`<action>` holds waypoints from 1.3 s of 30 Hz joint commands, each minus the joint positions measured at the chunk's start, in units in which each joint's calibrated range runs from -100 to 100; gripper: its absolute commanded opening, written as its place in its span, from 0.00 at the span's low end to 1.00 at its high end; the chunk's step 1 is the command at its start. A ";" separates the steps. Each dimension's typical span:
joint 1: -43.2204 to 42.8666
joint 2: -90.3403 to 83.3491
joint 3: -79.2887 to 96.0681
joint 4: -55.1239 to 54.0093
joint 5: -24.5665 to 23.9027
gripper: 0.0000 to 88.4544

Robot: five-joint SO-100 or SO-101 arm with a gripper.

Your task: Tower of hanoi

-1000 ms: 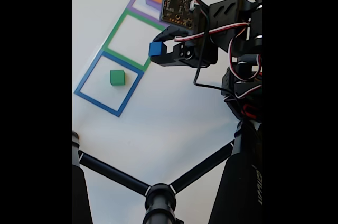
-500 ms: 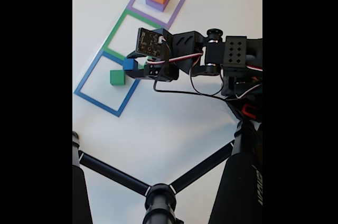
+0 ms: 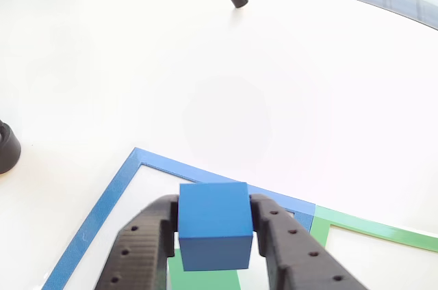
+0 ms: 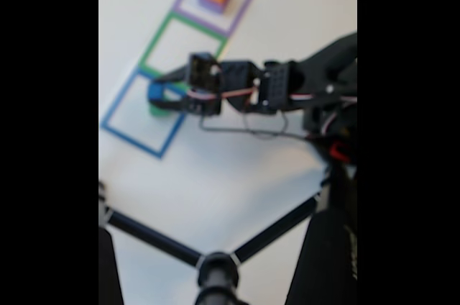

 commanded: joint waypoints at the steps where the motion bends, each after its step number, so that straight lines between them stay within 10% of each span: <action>1: -0.36 3.47 0.33 -7.55 0.72 0.02; 39: -0.17 29.47 -5.04 -29.49 0.72 0.03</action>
